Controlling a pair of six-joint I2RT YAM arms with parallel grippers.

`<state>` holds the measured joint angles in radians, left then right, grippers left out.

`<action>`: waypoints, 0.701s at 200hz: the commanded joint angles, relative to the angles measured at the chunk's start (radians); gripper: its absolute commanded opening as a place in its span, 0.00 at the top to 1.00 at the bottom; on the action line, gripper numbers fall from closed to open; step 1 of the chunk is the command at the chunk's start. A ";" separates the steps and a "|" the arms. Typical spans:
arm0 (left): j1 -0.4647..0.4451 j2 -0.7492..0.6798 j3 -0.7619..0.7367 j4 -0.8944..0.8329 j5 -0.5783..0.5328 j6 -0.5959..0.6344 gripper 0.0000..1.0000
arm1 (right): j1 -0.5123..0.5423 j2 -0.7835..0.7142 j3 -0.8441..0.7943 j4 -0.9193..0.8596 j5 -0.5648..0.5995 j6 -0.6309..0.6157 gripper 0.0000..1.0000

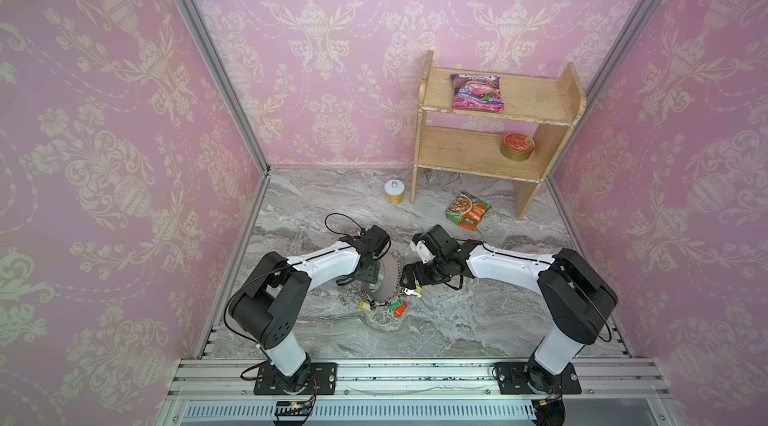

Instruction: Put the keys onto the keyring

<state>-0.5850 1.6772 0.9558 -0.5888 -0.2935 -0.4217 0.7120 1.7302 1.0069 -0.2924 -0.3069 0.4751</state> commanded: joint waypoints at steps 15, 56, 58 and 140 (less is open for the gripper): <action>0.023 0.082 0.040 -0.007 0.038 0.100 0.13 | 0.004 0.040 0.055 0.022 -0.040 -0.001 0.00; 0.037 0.145 0.090 0.020 0.069 0.145 0.14 | 0.010 0.086 0.076 0.013 -0.096 -0.007 0.00; 0.038 0.147 0.090 0.022 0.071 0.146 0.15 | 0.012 0.086 0.075 0.012 -0.100 -0.007 0.00; 0.059 0.127 0.043 0.123 0.289 0.155 0.49 | 0.096 0.023 -0.025 0.018 -0.208 0.050 0.00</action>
<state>-0.5259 1.7782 1.0470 -0.4633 -0.1261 -0.2836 0.7883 1.7813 1.0309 -0.2428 -0.4721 0.4824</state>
